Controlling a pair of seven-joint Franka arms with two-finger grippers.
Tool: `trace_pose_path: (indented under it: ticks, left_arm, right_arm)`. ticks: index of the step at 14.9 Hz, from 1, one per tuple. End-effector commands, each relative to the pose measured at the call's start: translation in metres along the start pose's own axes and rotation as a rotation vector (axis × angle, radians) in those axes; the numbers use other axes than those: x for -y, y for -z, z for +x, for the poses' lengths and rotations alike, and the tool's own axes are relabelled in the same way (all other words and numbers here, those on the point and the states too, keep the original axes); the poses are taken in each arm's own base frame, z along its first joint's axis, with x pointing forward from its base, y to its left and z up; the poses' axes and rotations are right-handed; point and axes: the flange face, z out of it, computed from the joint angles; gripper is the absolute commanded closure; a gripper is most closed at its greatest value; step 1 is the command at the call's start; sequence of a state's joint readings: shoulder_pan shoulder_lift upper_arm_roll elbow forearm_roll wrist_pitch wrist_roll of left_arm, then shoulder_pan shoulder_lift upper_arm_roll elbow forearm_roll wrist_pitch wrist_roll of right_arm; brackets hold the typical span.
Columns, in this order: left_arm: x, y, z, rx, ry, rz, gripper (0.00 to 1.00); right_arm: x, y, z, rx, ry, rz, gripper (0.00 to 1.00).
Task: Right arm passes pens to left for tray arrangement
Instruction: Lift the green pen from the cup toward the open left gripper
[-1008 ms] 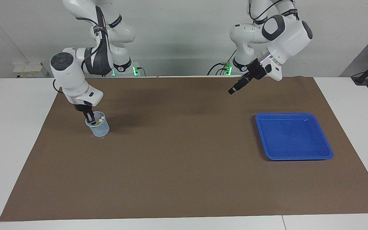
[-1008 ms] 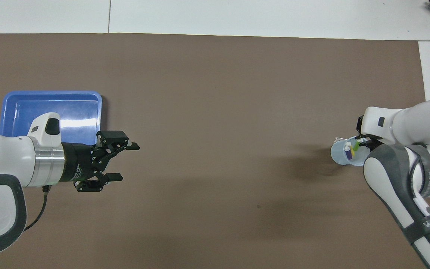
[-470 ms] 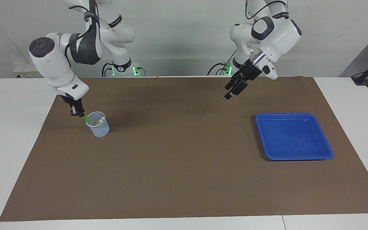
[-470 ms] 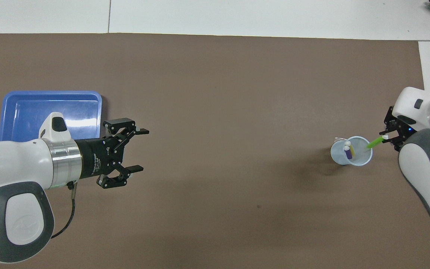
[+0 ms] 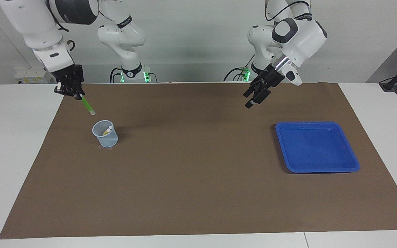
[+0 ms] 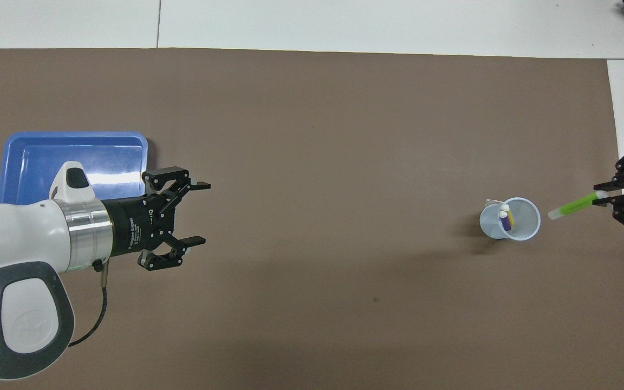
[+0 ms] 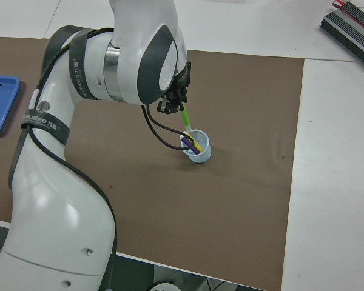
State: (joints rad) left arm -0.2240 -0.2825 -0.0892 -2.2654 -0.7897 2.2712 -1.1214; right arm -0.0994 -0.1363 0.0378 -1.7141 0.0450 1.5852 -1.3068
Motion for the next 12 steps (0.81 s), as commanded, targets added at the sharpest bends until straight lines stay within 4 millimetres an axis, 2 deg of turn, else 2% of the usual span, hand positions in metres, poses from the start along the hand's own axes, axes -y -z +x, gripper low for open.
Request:
trace_pose_path:
  ticks: [1,2,4,6,8,10,12]
  left_arm:
    - [-0.019,0.011,0.003,0.003,0.028,-0.054,0.00]
    - [-0.021,0.012,0.004,0.002,0.028,-0.057,0.00]
    - [-0.023,0.013,0.004,0.019,0.062,-0.071,0.00]
    - [-0.026,0.014,0.006,0.026,0.177,-0.095,0.00]
    - [-0.028,0.011,0.002,0.021,0.204,-0.110,0.00]
    - [-0.027,0.006,-0.005,0.028,0.272,-0.104,0.00]
    - [-0.025,-0.002,-0.022,0.037,0.275,-0.095,0.00]
  right_arm:
    - [0.021,0.005,0.012,-0.109,-0.293,0.098,1.00]
    - [0.028,0.006,0.025,-0.142,-0.387,0.125,1.00]
    - [0.045,0.000,0.065,-0.169,-0.561,0.192,1.00]
    - [0.066,-0.013,0.105,-0.199,-0.768,0.278,1.00]
    - [0.085,-0.031,0.130,-0.263,-0.968,0.362,1.00]
    - [0.098,-0.048,0.151,-0.324,-1.092,0.420,1.00]
    - [0.109,-0.059,0.176,-0.379,-1.186,0.448,1.00]
